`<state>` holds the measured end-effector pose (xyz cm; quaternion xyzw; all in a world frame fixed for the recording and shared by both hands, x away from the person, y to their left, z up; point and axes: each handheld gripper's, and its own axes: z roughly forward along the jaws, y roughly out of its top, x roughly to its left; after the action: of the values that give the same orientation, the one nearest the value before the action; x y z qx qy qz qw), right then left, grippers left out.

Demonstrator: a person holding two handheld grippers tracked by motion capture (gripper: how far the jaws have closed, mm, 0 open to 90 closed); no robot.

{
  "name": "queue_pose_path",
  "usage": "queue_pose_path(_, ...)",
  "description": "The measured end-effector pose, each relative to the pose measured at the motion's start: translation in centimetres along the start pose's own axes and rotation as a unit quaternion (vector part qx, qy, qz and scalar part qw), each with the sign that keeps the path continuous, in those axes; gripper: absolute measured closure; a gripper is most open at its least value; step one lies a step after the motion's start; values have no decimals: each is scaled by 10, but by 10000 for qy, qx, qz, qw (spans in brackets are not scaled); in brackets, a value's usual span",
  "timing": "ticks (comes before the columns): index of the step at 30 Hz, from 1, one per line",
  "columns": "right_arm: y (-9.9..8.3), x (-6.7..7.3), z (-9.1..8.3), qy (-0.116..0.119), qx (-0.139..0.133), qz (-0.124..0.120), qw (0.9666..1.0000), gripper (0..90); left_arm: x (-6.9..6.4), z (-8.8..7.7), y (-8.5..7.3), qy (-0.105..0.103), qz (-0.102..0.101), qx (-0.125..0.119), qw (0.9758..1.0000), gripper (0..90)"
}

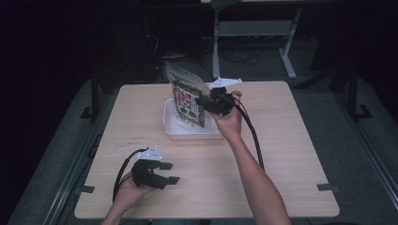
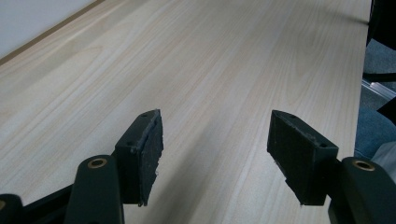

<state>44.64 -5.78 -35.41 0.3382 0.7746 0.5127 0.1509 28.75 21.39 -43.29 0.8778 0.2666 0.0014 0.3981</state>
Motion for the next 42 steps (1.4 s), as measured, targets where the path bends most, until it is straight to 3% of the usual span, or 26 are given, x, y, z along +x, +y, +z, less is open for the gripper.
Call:
queue_pose_path(21,-4,-6,-3,-81,87,218,9997,750,0,1,1,-5,13,-1,10000,353)
queue_pose_path(42,-3,2,-4,-298,272,172,9990,751,0,0,1,-8,-1,-32,10000,353)
